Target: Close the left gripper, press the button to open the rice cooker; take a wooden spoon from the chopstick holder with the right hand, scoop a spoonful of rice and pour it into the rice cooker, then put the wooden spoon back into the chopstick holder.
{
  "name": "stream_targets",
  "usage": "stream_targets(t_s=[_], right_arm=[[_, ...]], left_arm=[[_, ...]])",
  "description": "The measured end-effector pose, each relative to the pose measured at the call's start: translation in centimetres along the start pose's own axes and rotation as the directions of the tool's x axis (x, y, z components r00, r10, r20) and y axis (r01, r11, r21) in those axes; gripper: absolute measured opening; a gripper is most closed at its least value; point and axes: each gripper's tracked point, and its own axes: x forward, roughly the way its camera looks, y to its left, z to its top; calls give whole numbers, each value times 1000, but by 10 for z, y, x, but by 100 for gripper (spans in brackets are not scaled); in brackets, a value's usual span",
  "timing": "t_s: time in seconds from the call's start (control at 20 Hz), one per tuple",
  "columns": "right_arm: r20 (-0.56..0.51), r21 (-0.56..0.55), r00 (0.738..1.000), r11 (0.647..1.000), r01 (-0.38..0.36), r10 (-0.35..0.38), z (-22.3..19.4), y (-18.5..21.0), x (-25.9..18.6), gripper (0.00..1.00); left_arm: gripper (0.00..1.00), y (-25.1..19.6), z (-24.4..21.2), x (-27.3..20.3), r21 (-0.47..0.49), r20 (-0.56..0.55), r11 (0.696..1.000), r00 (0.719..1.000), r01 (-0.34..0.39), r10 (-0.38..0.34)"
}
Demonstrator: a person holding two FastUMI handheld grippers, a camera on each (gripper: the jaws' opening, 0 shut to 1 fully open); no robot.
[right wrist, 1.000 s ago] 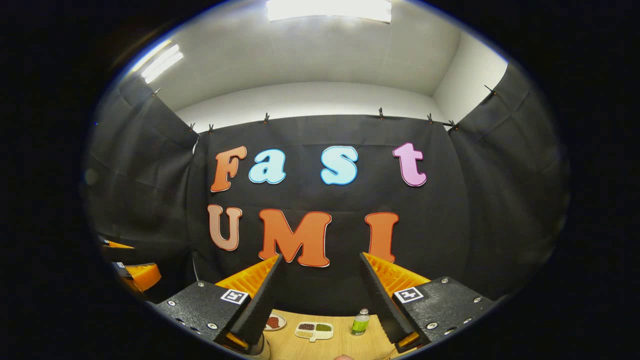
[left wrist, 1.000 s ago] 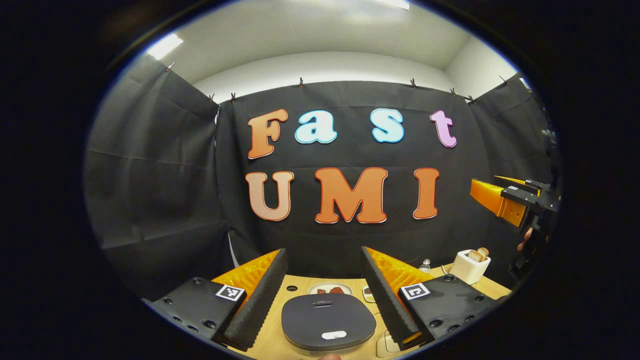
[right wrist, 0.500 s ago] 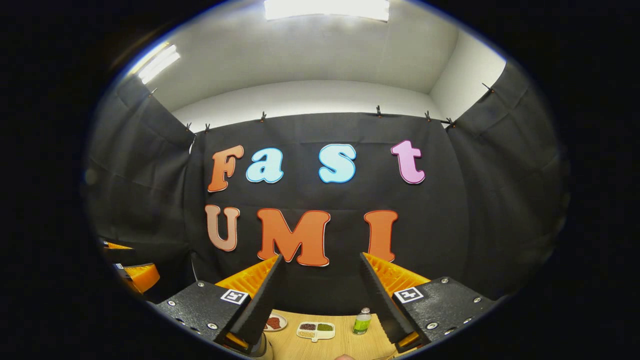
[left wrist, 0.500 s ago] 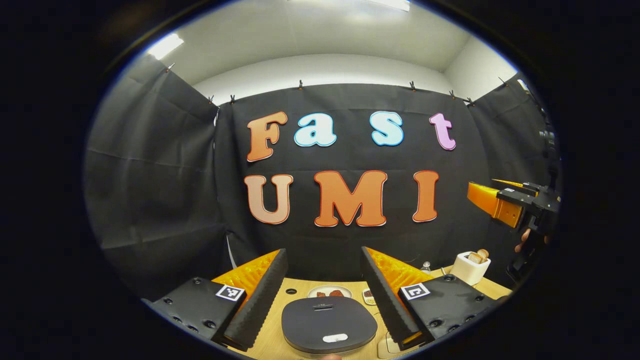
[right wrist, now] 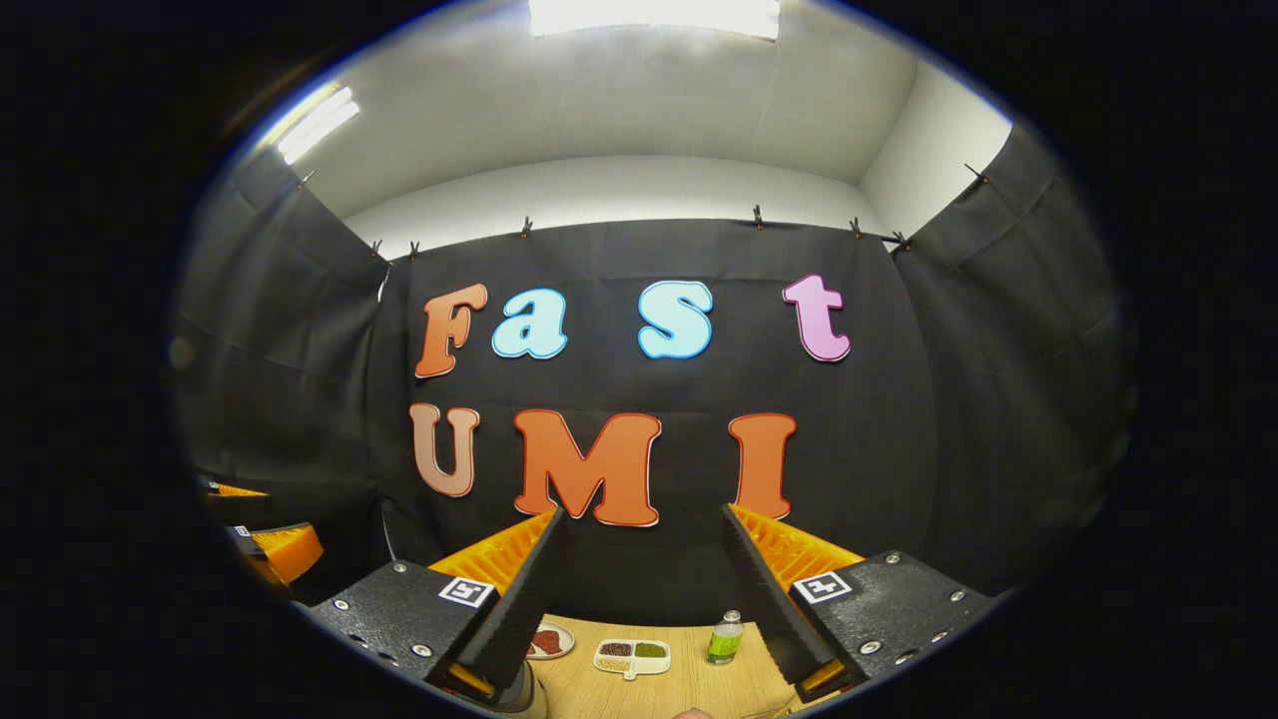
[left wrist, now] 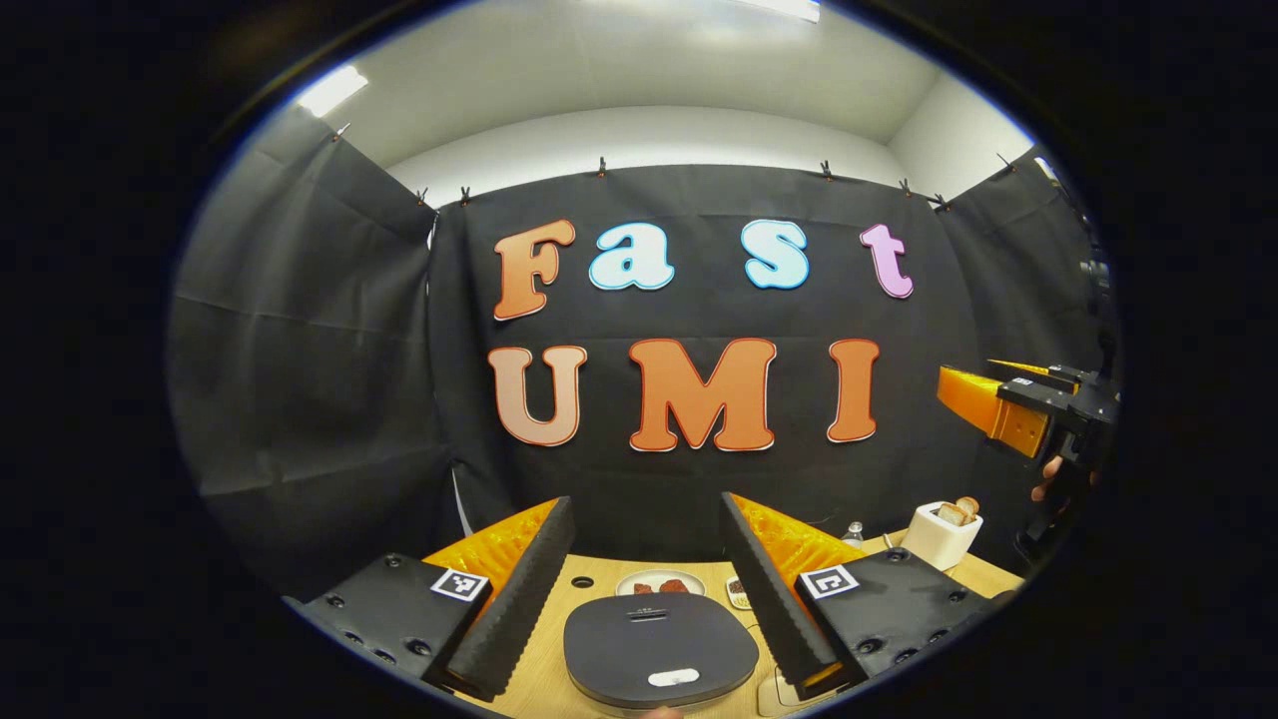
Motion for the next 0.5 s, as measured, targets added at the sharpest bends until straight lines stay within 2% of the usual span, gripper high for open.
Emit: stream_targets(t_s=[0.1,0.15,0.2,0.25,0.35,0.45,0.5], right_arm=[[-13,4,1000,1000,15,-15,-5,-3,-3,93],[-19,3,1000,1000,25,-25,-7,-5,-4,94],[-25,1,999,999,35,-35,-9,-7,-5,94],[-31,-1,999,999,42,-42,-12,-10,-7,97],[-30,-11,998,999,51,-51,-15,-18,-10,96],[-29,-14,999,999,44,-44,-18,-25,-8,97],[-31,-14,999,999,34,-35,-20,-28,-7,95]], left_arm=[[94,-1,-7,0,5,-19,1000,1000,-3,3],[98,-1,-10,-1,7,-30,1000,1000,-4,4],[94,-1,-14,0,6,-39,1000,999,-3,4],[94,-3,-17,0,4,-52,1000,999,-1,2],[94,-2,-21,4,6,-63,1000,998,-13,13],[100,-1,-21,11,22,-75,999,996,-41,43],[89,-2,-23,13,26,-84,998,994,-60,62]])
